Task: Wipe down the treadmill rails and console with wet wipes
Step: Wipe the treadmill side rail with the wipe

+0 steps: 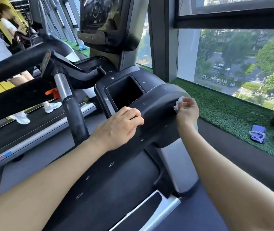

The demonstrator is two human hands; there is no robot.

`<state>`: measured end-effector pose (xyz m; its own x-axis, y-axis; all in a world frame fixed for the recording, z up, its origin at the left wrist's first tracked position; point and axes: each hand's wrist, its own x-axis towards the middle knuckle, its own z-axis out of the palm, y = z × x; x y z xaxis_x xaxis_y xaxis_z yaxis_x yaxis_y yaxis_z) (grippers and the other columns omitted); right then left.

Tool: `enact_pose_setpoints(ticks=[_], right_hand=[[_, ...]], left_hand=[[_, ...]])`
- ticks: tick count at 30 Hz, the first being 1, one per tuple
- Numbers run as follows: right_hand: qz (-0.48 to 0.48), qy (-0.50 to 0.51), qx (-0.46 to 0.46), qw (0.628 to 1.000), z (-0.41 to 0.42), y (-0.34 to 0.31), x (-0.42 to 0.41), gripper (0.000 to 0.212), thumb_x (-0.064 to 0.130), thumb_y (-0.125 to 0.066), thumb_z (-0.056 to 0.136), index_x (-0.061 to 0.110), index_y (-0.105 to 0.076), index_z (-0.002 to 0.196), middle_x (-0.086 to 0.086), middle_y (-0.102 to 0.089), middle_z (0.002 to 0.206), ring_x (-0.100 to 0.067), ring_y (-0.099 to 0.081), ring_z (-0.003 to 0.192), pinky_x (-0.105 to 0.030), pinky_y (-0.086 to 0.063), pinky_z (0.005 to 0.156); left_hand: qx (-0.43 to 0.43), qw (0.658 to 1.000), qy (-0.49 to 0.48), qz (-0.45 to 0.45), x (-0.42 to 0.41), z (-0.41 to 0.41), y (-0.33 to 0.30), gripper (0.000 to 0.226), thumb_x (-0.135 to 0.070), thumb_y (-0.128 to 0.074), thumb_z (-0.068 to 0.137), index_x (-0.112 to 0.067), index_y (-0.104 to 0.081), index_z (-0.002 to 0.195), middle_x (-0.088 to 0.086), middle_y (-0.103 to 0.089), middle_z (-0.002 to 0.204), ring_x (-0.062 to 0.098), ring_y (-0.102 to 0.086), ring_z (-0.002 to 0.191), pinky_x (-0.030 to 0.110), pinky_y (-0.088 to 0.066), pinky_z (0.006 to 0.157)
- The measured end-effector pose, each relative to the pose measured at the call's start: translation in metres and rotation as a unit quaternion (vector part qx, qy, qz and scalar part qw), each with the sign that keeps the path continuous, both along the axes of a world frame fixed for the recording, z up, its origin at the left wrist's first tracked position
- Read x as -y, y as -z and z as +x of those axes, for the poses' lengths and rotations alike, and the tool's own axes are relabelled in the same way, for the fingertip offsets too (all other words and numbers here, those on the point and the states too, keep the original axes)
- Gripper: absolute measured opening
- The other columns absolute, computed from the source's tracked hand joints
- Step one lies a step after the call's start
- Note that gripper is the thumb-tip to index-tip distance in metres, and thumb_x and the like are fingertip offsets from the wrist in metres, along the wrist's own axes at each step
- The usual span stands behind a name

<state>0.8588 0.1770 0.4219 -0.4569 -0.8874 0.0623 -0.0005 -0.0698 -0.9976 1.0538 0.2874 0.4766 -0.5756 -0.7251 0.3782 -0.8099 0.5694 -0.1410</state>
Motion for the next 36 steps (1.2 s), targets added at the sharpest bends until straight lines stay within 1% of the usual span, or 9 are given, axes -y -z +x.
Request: enact_pose_setpoints(ticks=[2, 6, 10, 14, 16, 22, 26, 31, 36], right_hand=[[-0.013, -0.005, 0.012, 1.000, 0.014, -0.004, -0.017, 0.011, 0.006, -0.053, 0.093, 0.016, -0.053, 0.089, 0.006, -0.053, 0.073, 0.005, -0.054, 0.051, -0.013, -0.040, 0.061], [-0.136, -0.112, -0.081, 0.981, 0.058, 0.002, -0.086, 0.017, -0.002, -0.051, 0.092, 0.011, -0.061, 0.090, 0.008, -0.049, 0.089, 0.004, -0.053, 0.070, -0.004, -0.036, 0.066], [-0.136, -0.065, -0.081, 0.985, 0.037, -0.002, -0.047, 0.016, -0.001, -0.052, 0.091, 0.006, -0.064, 0.100, -0.004, -0.052, 0.096, -0.006, -0.057, 0.077, -0.009, -0.036, 0.068], [-0.037, -0.002, 0.060, 0.997, -0.002, -0.006, 0.009, 0.019, 0.008, -0.054, 0.095, 0.001, -0.063, 0.110, -0.013, -0.058, 0.093, 0.013, -0.052, 0.049, -0.002, -0.035, 0.054], [-0.029, 0.013, 0.064, 0.997, 0.002, -0.005, 0.003, 0.019, 0.010, -0.053, 0.096, 0.004, -0.063, 0.111, -0.012, -0.059, 0.100, 0.017, -0.051, 0.052, 0.000, -0.034, 0.057], [-0.191, -0.087, -0.068, 0.975, 0.055, -0.006, -0.069, 0.026, -0.004, -0.054, 0.090, 0.003, -0.067, 0.111, -0.003, -0.052, 0.099, 0.012, -0.052, 0.083, 0.001, -0.033, 0.073], [-0.118, -0.024, 0.043, 0.992, 0.023, -0.014, -0.016, 0.020, 0.004, -0.052, 0.095, -0.001, -0.068, 0.107, 0.006, -0.044, 0.082, 0.013, -0.050, 0.064, 0.001, -0.033, 0.067], [-0.017, 0.023, 0.086, 0.996, -0.002, -0.007, 0.015, 0.025, 0.008, -0.049, 0.098, -0.003, -0.064, 0.114, -0.004, -0.041, 0.098, 0.003, -0.045, 0.062, 0.002, -0.033, 0.063], [-0.212, -0.057, -0.104, 0.970, 0.055, 0.008, -0.058, 0.041, -0.003, -0.047, 0.092, 0.011, -0.058, 0.129, 0.001, -0.037, 0.096, 0.005, -0.044, 0.070, -0.004, -0.034, 0.077]], left_hand=[[-0.001, 1.000, 0.002, -0.007, 0.001, 0.001, 0.001, 0.019, -0.007, -0.053, 0.088, -0.014, -0.062, 0.104, -0.002, -0.051, 0.104, 0.017, -0.043, 0.097, 0.026, -0.039, 0.088], [0.003, 1.000, 0.007, -0.011, 0.001, 0.001, 0.000, 0.022, -0.012, -0.047, 0.090, -0.013, -0.061, 0.106, -0.001, -0.051, 0.104, 0.018, -0.044, 0.096, 0.026, -0.040, 0.086], [0.001, 1.000, 0.000, -0.002, 0.000, 0.001, 0.000, 0.023, -0.015, -0.043, 0.092, -0.014, -0.062, 0.105, -0.002, -0.051, 0.104, 0.017, -0.044, 0.097, 0.026, -0.041, 0.086], [-0.005, 1.000, -0.009, 0.013, -0.002, 0.000, -0.002, 0.027, -0.018, -0.037, 0.091, -0.016, -0.061, 0.104, -0.004, -0.050, 0.105, 0.015, -0.044, 0.098, 0.026, -0.043, 0.086], [-0.007, 1.000, -0.009, 0.011, -0.002, 0.000, -0.002, 0.026, -0.018, -0.038, 0.091, -0.016, -0.061, 0.103, -0.004, -0.050, 0.104, 0.015, -0.044, 0.098, 0.027, -0.043, 0.085], [-0.006, 1.000, -0.002, 0.002, -0.002, 0.000, -0.002, 0.019, -0.011, -0.051, 0.089, -0.014, -0.062, 0.104, -0.001, -0.053, 0.104, 0.018, -0.045, 0.096, 0.033, -0.048, 0.082], [-0.011, 1.000, -0.001, 0.002, -0.001, 0.001, -0.001, 0.023, -0.016, -0.043, 0.091, -0.014, -0.062, 0.104, -0.004, -0.051, 0.104, 0.017, -0.045, 0.095, 0.034, -0.049, 0.080], [-0.012, 1.000, -0.002, 0.006, -0.001, 0.000, -0.001, 0.025, -0.017, -0.040, 0.090, -0.015, -0.061, 0.103, -0.004, -0.051, 0.103, 0.015, -0.044, 0.095, 0.033, -0.049, 0.078], [-0.010, 1.000, 0.000, 0.003, -0.001, 0.000, -0.001, 0.020, -0.011, -0.049, 0.090, -0.014, -0.062, 0.104, -0.002, -0.052, 0.104, 0.017, -0.045, 0.096, 0.032, -0.048, 0.082]])
